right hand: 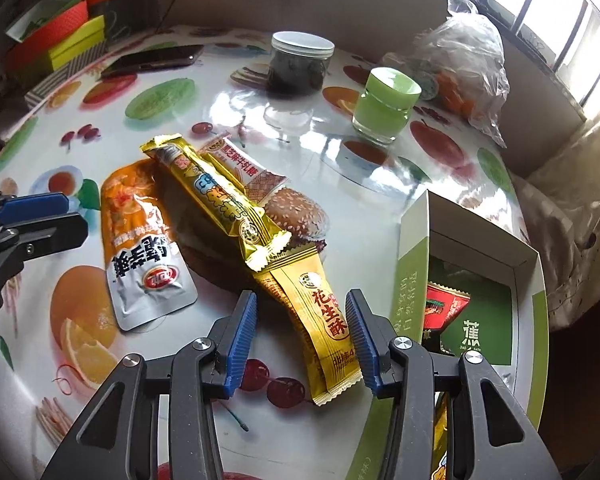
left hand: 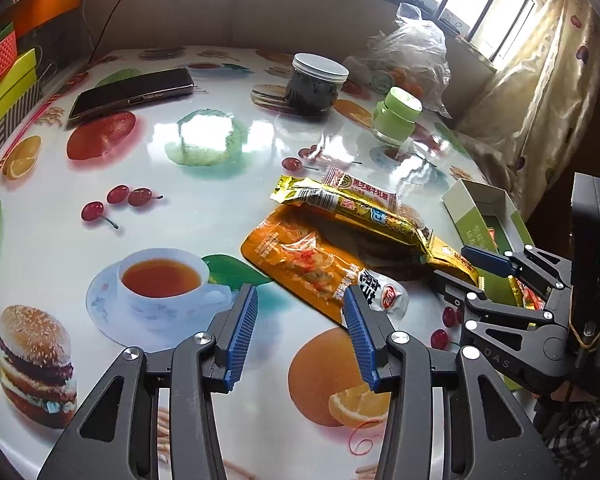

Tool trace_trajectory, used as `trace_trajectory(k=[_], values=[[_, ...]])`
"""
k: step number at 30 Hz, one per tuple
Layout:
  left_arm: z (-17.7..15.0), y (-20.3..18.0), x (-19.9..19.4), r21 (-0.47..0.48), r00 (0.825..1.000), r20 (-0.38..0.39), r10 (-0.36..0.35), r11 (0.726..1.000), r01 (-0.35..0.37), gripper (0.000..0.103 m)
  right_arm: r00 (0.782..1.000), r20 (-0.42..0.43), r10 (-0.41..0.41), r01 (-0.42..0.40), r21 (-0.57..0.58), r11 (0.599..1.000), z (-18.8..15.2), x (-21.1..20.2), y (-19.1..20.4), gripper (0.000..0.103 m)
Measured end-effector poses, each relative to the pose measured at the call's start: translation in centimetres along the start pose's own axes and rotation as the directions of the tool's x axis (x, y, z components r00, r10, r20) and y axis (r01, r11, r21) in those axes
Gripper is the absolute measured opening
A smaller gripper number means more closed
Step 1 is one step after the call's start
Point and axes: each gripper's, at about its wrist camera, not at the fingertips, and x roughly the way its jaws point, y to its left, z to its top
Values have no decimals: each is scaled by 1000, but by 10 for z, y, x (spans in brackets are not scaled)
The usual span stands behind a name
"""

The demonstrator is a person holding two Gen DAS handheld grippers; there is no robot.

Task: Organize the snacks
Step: 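Close the right tool on a yellow peanut-candy packet while the left tool approaches a white packet, then lift the yellow packet with the right tool while the left tool grasps the orange spicy-strip pouch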

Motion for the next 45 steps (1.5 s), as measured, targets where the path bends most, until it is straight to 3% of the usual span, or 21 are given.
trace_trajectory(k=[2, 6, 18, 24, 28, 34, 36, 39, 45], values=[[0, 2, 0, -5, 1000, 1, -1, 1000, 1, 46, 1000, 2, -1, 1, 19, 1000, 0, 0, -1, 44], [0, 5, 0, -16, 1000, 0, 1, 1000, -1, 46, 999, -4, 40, -39, 83, 996, -3, 0, -4, 23], [-1, 8, 1, -35, 1000, -3, -3, 999, 3, 46, 973, 26, 229, -230, 133, 964, -13, -8, 18, 22], [0, 16, 1, -67, 1000, -7, 8, 998, -9, 46, 973, 42, 228, -231, 123, 965, -9, -8, 34, 22], [1, 23, -1, -89, 1000, -4, 17, 996, -18, 46, 947, 37, 319, -320, 53, 946, -11, -13, 57, 22], [2, 32, -3, -108, 999, -2, 38, 993, -38, 46, 904, 47, 424, -426, 42, 904, -15, -18, 82, 22], [2, 32, -5, -106, 999, -1, 39, 994, -39, 46, 915, 59, 399, -402, 51, 914, -15, -19, 79, 21], [1, 34, -7, -112, 999, 3, 41, 993, -41, 46, 953, 92, 288, -297, 105, 949, -11, -18, 60, 21], [-2, 37, -6, -124, 999, -7, 43, 991, -44, 46, 975, 97, 200, -213, 153, 965, -3, -8, 36, 21]])
